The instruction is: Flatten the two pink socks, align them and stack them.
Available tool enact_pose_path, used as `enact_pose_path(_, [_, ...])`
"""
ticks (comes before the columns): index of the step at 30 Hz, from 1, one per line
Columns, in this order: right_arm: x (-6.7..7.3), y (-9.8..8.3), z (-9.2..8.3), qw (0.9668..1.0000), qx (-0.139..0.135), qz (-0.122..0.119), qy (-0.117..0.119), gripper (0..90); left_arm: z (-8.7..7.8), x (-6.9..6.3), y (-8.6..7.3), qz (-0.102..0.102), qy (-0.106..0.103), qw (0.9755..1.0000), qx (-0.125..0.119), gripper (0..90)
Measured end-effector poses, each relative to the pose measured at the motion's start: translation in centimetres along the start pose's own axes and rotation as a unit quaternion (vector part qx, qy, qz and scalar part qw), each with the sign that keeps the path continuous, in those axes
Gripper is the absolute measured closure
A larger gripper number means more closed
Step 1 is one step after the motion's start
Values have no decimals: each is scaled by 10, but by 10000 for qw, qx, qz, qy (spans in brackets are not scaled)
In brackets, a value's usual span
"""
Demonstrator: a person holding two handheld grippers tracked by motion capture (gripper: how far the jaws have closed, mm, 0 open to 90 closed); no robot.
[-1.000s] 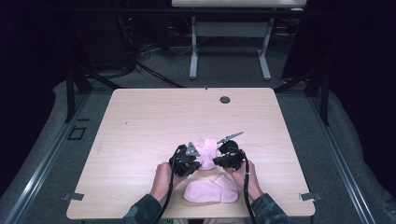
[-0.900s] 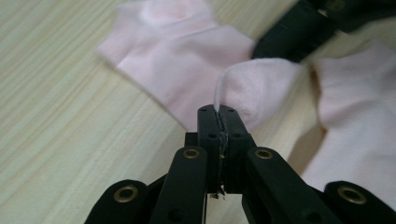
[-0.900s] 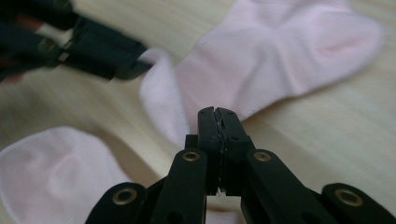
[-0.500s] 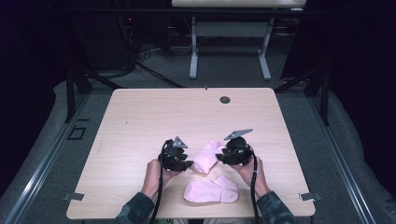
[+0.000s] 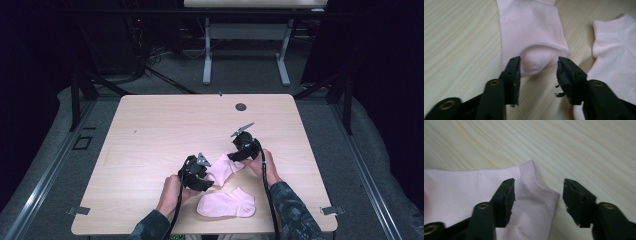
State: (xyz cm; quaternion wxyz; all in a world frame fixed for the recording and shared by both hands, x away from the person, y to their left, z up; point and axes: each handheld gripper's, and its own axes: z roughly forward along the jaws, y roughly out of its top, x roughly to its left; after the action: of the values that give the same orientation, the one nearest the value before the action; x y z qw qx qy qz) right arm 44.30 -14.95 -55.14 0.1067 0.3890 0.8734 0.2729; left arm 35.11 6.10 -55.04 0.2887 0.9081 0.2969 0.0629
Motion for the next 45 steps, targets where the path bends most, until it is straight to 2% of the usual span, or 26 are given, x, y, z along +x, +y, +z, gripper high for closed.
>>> enact_pose_path(1, [0, 1, 0, 10000, 93, -9, -3, 554, 1, 1, 0, 17, 15, 10000, 30, 647])
enact_pose_path(5, [1, -2, 2, 9999, 125, 38, 70, 751, 4, 3, -1, 34, -47, 10000, 72, 816])
enact_pose_path(6, [1, -4, 3, 9999, 99, 111, 69, 794, 4, 4, -1, 34, -44, 10000, 56, 853])
enact_pose_path(7, [1, -5, 3, 9999, 151, 83, 15, 833, 4, 5, -1, 41, -40, 10000, 81, 876])
enact_pose_path(9, [0, -8, 2, 9997, 175, 147, 76, 895, 4, 6, -2, 21, -71, 9999, 70, 888])
enact_pose_path(12, [1, -12, -1, 9996, 146, 225, 109, 900, 2, 9, -2, 35, -61, 10000, 53, 895])
enact_pose_path(14, [3, -16, -4, 9993, 7, 363, 52, 900, 1, 12, -3, 10, -44, 10000, 32, 895])
enact_pose_path(17, [3, -18, -14, 9995, 116, 280, 35, 900, -2, 17, -4, 7, -40, 10000, 6, 895])
enact_pose_path(21, [6, -26, -20, 9993, 32, 362, 44, 900, -6, 23, -5, -7, 18, 10000, -36, 894])
enact_pose_path(22, [4, -28, -22, 9995, 98, 289, 31, 900, -6, 24, -6, -32, 45, 10000, -61, 894])
enact_pose_path(24, [5, -33, -23, 9990, 6, 437, 99, 900, -7, 27, -7, -14, 26, 10000, -35, 896])
enact_pose_path(25, [4, -35, -25, 9987, 69, 472, 205, 900, -6, 28, -7, -7, 47, 10000, -29, 896])
enact_pose_path(29, [12, -44, -29, 9987, 70, 434, 241, 900, -5, 36, -7, -41, 77, 10000, 35, 889])
enact_pose_path(32, [14, -46, -35, 9992, -64, 345, 169, 899, -8, 40, -6, -199, 45, 9998, 6, 838])
enact_pose_path(33, [12, -45, -37, 9993, -150, 329, 121, 869, -10, 41, -6, -284, 36, 9996, -24, 799])
enact_pose_path(34, [8, -41, -39, 9993, -173, 280, 147, 791, -13, 40, -5, -378, 46, 9993, -66, 730])
enact_pose_path(36, [2, -32, -39, 9990, -290, 252, 224, 711, -19, 35, -4, -424, 16, 9989, -196, 660])
enact_pose_path(37, [0, -27, -36, 9989, -354, 219, 233, 656, -21, 32, -2, -484, -16, 9986, -227, 596])
enact_pose_path(39, [-4, -14, -29, 9994, -253, 101, 212, 585, -22, 25, 0, -550, -57, 9979, -348, 484])
enact_pose_path(41, [-5, -3, -20, 9997, -190, 18, 178, 482, -19, 18, 3, -567, 19, 9979, -315, 388])
enact_pose_path(43, [-5, 5, -10, 10000, -29, -44, 63, 448, -12, 15, 5, -600, 130, 9978, -230, 308])
enact_pose_path(44, [-6, 8, -4, 9999, -24, -2, 142, 421, -8, 14, 6, -613, 138, 9979, -164, 300])
enact_pose_path(45, [-6, 9, 0, 9999, 1, 26, 113, 433, -5, 14, 6, -614, 133, 9980, -97, 306])
